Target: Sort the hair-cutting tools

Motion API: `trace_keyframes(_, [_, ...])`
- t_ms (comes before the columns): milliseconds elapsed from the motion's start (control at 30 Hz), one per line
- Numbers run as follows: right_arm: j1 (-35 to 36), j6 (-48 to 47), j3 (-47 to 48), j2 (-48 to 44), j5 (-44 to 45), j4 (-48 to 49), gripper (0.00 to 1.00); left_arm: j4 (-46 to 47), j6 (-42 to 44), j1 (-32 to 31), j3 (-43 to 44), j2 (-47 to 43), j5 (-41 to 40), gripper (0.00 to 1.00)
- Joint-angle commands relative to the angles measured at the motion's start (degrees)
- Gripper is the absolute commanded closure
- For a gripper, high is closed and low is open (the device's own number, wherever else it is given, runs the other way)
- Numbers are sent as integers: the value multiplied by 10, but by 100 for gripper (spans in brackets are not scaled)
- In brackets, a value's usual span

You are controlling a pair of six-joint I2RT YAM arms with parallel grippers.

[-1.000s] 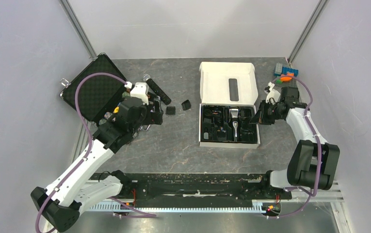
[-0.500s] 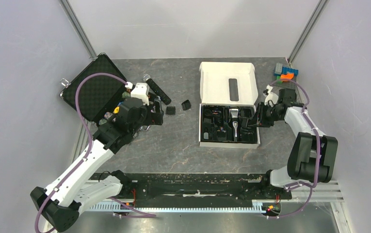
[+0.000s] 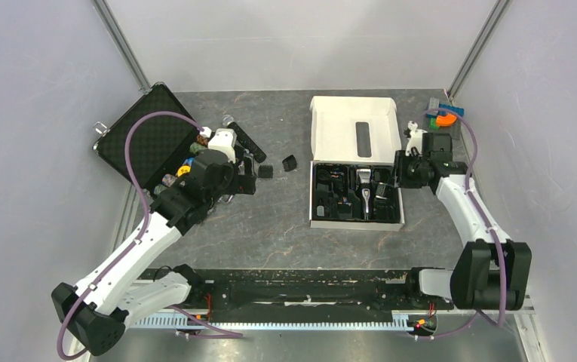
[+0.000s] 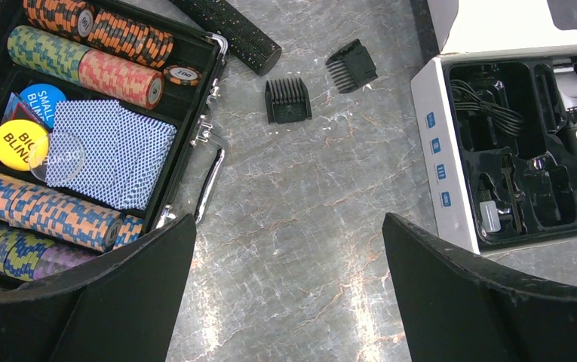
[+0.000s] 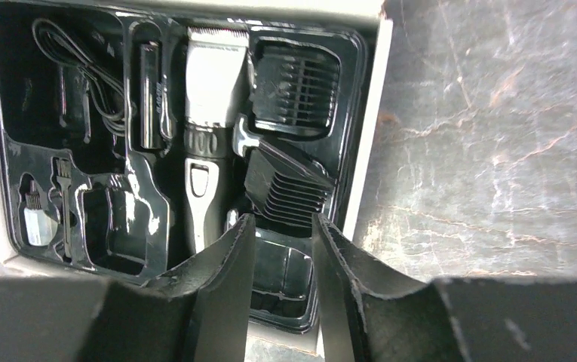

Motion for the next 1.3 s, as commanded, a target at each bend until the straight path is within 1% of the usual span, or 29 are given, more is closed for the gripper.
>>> trace_keyframes(0, [61,31,4,-42,110,58,63,16,17,-2,0,6,2,0])
trace_keyframes(100, [90,30,2,-30,132,81,65,16,15,-2,1,10,4,0])
trace_keyframes(300, [122,19,33,30,158,85,77,16,15,-2,-3,11,-2,0])
trace_keyframes(433, [133,14,38,56,183,75,83,16,13,-1,-4,12,-2,0])
trace_keyframes(767, [153,-30,39,108,174,33,93,17,7,-1,-4,16,4,0])
trace_keyframes(867, [163,-42,47,119,172,20,95,17,7,-1,-5,15,5,0])
trace_keyframes(967, [172,-51,52,116,153,17,94,17,6,0,-5,16,5,0])
trace_keyframes(1067, [179,-49,68,99,139,20,91,17,6,-1,-5,16,5,0])
trace_keyframes(1133, [180,-37,80,79,136,22,82,17,5,0,-5,17,6,0])
trace_keyframes(1200, [181,-23,90,56,146,28,79,17,5,0,-5,16,6,0])
trace_keyframes(1267, [181,-7,90,29,181,37,72,16,4,1,-5,15,7,0])
